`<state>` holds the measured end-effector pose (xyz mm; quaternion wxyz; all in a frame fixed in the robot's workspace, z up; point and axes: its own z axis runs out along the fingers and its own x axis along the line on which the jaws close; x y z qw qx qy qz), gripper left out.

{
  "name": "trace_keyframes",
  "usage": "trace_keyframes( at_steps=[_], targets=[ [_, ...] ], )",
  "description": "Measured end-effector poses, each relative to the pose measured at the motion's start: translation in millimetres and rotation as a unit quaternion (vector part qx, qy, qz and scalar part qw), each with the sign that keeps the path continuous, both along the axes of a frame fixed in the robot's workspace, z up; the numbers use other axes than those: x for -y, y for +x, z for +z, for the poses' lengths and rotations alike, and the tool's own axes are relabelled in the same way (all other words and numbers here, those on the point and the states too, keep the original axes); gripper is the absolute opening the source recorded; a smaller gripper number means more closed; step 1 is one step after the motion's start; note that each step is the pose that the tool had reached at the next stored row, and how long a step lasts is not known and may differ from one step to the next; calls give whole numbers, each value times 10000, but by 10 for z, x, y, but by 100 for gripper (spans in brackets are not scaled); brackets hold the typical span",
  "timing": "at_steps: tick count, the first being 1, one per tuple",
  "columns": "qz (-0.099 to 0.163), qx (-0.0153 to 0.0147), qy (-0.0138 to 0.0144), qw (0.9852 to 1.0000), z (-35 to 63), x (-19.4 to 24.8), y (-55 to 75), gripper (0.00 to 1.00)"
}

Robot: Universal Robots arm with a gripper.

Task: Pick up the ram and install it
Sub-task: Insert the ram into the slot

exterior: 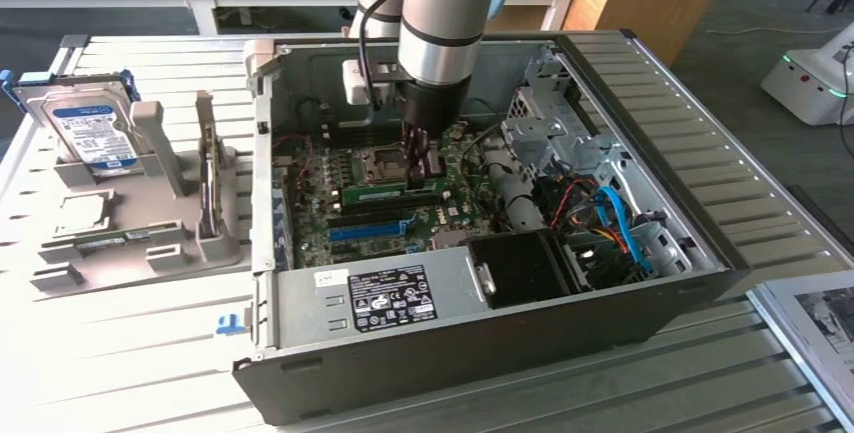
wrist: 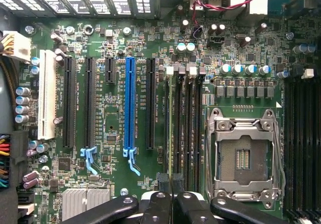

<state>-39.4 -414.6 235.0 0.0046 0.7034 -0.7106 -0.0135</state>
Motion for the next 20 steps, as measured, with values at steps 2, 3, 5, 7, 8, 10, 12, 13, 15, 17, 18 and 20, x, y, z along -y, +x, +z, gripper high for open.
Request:
trace_keyframes(
  at_steps=[2,3,5,7,8,10,12,13,15,17,18,20],
  targets=[
    [-9,0,0,10000,0,0,0,12],
    [-11,0,0,10000,0,0,0,12],
    [-12,0,0,10000,0,0,0,12],
    [-15,0,0,10000,0,0,0,12],
    [-22,0,0,10000,0,0,0,12],
    [-42,0,1,10000,-1,0,0,12],
    [-63,0,0,10000,-1,0,0,12],
    [-67,0,0,10000,-1,0,0,12],
    [-68,0,1,10000,-1,0,0,12],
    [-68,0,1,10000,-4,0,0,12],
    [-68,1,2,10000,-9,0,0,12],
    [-67,0,0,10000,-18,0,0,12]
  ],
)
